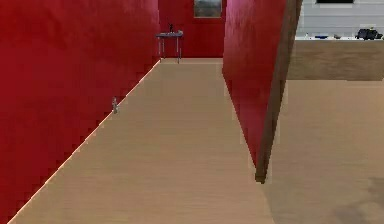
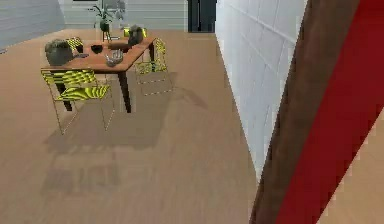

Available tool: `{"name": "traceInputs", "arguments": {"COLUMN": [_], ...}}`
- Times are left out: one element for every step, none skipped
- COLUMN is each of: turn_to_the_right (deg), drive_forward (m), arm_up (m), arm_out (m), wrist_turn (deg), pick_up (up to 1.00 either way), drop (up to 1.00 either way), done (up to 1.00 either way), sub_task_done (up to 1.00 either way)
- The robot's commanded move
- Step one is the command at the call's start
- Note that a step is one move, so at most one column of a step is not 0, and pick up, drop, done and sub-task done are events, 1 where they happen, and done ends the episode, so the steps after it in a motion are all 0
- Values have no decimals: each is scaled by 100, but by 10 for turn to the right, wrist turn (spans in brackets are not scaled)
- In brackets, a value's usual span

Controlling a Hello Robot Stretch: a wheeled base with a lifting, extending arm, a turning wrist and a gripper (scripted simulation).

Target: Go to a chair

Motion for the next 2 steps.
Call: {"name": "traceInputs", "arguments": {"turn_to_the_right": [450, 30], "drive_forward": [0, 0], "arm_up": [0, 0], "arm_out": [0, 0], "wrist_turn": [0, 0], "pick_up": [0, 0], "drop": [0, 0], "done": [0, 0], "sub_task_done": [0, 0]}}
